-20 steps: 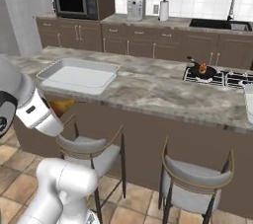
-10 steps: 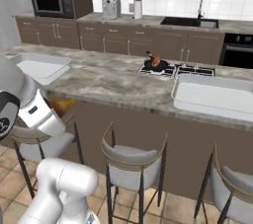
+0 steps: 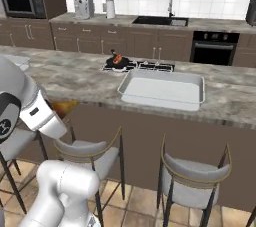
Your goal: Place the cold items (orange and pear) from the fridge in one tupperware on the dining counter. Place the warm items (hot dog and kebab skewer) in the stove area in another tupperware.
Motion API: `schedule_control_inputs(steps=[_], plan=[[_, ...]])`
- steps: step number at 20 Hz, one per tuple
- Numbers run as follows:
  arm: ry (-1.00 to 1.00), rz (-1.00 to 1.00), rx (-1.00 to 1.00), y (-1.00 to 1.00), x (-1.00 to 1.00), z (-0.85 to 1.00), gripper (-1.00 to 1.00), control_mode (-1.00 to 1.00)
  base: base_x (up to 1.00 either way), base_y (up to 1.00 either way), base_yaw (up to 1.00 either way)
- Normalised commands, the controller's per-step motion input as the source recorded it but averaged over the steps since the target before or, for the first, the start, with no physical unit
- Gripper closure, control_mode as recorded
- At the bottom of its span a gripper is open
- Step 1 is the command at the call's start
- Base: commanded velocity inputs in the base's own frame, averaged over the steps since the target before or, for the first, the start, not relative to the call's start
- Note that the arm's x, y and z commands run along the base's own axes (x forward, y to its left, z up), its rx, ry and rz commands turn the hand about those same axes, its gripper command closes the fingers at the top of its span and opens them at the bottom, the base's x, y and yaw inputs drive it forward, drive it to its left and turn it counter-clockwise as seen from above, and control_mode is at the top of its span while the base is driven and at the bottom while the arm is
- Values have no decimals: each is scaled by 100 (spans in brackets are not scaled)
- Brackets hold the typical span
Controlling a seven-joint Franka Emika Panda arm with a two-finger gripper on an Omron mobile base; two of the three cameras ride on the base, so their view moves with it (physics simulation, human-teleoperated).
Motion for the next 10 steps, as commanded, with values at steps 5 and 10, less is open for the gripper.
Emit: schedule_control_inputs(steps=[5,10], plan=[[0,0,0,0,0,0,100,100,52,-57,-5],[0,0,0,0,0,0,100,100,86,-36,0]])
